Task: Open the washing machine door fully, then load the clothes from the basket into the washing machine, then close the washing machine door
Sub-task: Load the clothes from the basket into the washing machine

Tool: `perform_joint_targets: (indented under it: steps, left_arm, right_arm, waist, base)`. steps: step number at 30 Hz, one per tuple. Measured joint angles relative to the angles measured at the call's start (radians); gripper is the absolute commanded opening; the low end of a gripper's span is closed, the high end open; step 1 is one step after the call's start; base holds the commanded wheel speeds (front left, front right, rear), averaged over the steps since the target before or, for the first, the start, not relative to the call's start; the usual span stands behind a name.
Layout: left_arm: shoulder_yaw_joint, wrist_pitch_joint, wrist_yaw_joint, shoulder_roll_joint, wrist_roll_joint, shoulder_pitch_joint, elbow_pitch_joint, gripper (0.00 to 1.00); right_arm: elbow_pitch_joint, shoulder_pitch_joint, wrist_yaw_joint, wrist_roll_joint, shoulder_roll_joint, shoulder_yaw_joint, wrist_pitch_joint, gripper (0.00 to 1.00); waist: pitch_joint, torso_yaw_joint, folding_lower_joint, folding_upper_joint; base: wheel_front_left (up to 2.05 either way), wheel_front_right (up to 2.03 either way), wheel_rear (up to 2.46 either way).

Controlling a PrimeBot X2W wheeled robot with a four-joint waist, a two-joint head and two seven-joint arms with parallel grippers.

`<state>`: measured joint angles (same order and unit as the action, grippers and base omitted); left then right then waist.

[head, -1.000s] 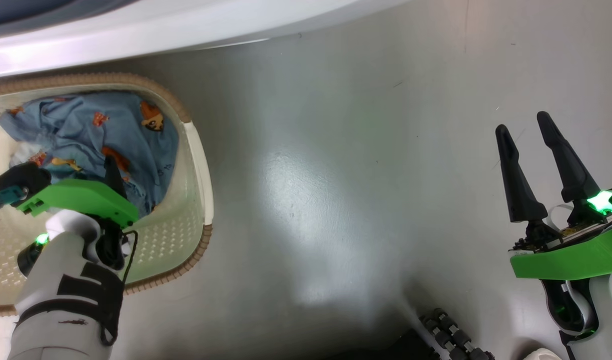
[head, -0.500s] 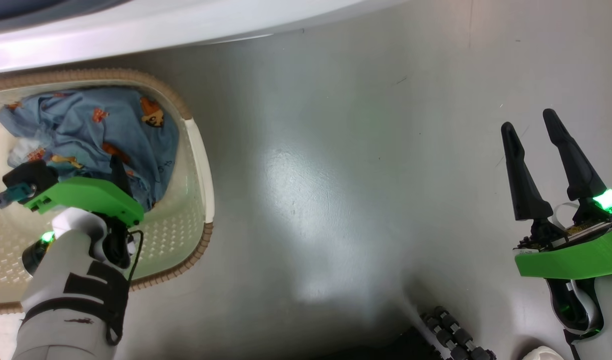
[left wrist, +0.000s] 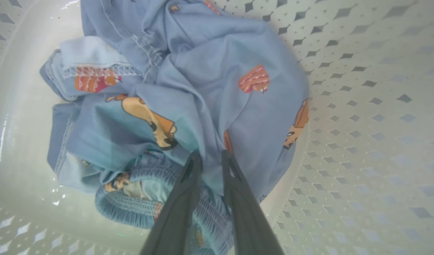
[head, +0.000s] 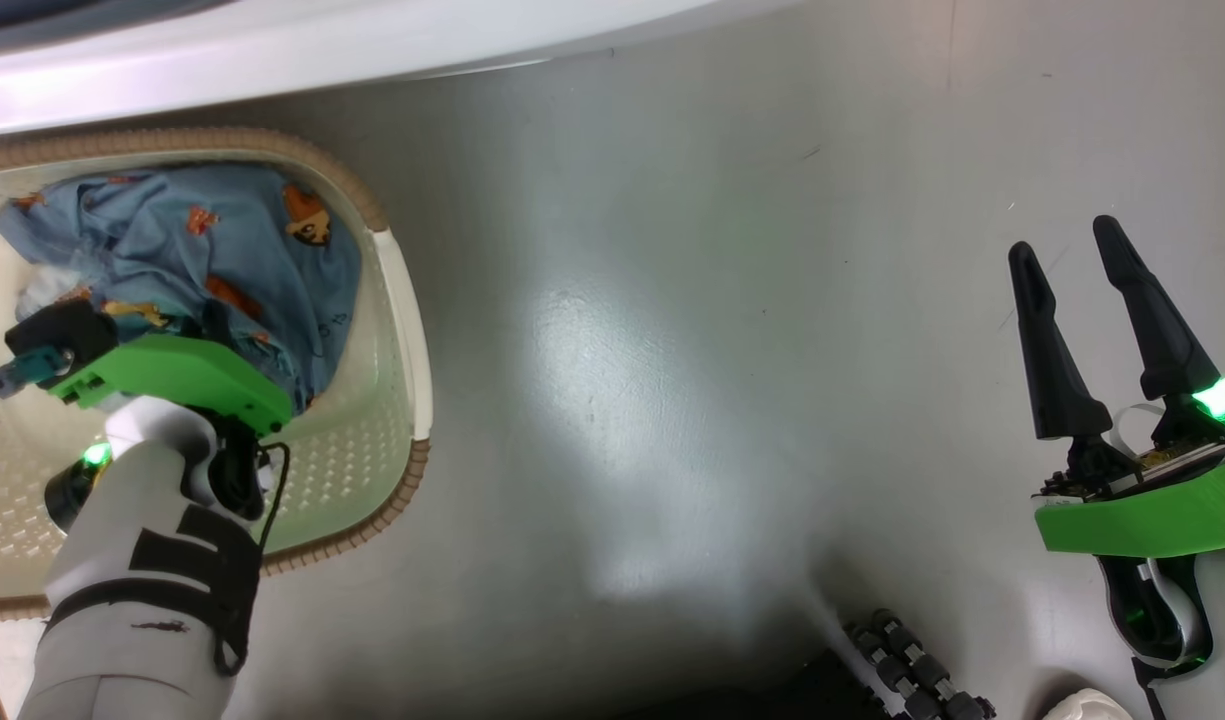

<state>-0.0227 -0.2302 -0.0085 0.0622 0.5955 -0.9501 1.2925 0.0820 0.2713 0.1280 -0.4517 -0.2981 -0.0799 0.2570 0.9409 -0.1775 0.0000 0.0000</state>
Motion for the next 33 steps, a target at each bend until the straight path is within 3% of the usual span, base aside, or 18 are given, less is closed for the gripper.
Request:
perform_joint_targets:
  steps: [2,4,24,33]
  left_arm:
    - [-0.002,0.000,0.001,0.000,0.000,0.000,0.000,0.04]
    - [-0.003,-0.001,0.001,-0.001,0.000,0.000,0.000,0.00]
    - [-0.021,-0.020,-0.014,0.000,0.000,-0.002,-0.002,0.00]
    - [0.030,-0.021,-0.012,-0.002,-0.015,0.026,-0.137,0.00]
  right_arm:
    - [0.000,0.000,0.000,0.000,-0.001,0.000,0.000,1.00]
    - [0.000,0.000,0.000,0.000,-0.002,0.000,0.000,1.00]
    - [-0.001,0.000,0.000,0.000,-0.002,0.000,0.000,1.00]
    - [-0.002,0.000,0.000,0.000,-0.002,0.000,0.000,1.00]
  waist:
    - [0.001,0.001,0.0000,0.0001]
    - [0.002,0.002,0.0000,0.0000]
    - [-0.006,0.008,0.0000,0.0000]
    - [-0.015,0.020,0.0000,0.0000]
  base:
    - [0.00,0.00,0.00]
    - [0.00,0.00,0.00]
    - [0.00,0.00,0.00]
    - [0.00,0.00,0.00]
